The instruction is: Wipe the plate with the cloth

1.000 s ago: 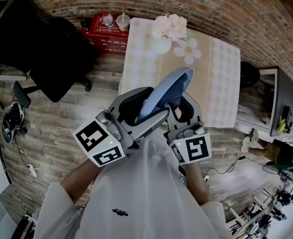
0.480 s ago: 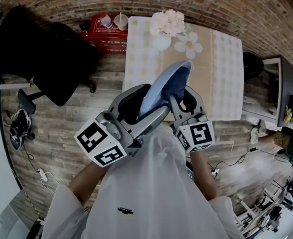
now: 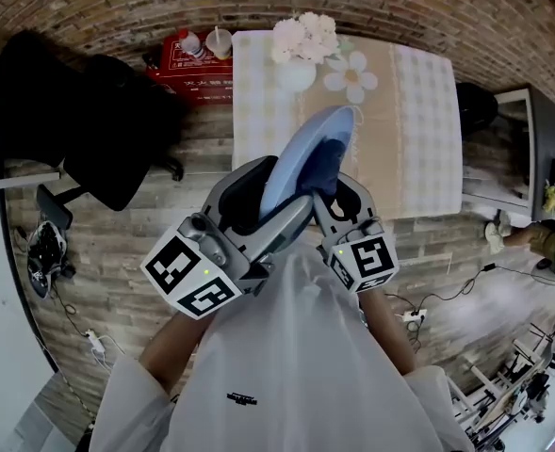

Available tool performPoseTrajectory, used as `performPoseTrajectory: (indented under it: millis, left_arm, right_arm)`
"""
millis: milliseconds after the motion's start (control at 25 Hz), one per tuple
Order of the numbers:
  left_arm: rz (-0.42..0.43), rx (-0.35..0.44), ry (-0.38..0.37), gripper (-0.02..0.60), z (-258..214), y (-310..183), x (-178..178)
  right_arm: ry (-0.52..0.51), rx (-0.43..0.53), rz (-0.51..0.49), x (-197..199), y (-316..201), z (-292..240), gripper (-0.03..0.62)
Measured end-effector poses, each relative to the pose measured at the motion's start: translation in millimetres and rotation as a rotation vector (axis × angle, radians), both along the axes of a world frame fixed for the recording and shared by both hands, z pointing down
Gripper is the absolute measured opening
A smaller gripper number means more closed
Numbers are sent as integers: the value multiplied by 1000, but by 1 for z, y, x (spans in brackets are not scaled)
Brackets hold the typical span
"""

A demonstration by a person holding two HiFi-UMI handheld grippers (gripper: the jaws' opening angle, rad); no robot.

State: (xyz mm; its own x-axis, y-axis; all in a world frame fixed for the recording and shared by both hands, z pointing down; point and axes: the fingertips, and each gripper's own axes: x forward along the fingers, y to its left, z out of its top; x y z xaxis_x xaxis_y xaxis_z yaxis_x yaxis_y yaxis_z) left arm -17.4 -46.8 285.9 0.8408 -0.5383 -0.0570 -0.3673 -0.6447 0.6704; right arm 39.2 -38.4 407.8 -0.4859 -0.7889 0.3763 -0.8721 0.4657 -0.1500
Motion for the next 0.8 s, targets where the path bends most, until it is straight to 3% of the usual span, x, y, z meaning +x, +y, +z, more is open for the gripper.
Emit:
performPoseTrajectory:
  millis: [240,520,800]
  left_arm:
    - [1,6,-26,275,4,-2,0]
    - [-32,-3,-45,275,9,-6,-6]
    - [-33,7,-69,275,8,-3,-7]
  right_arm:
    - [14,25,-97,-29,22,-6,126]
    - [-100,178,-172,-70,31,-48,126]
    - [-147,176,-209,-87,39,-76,126]
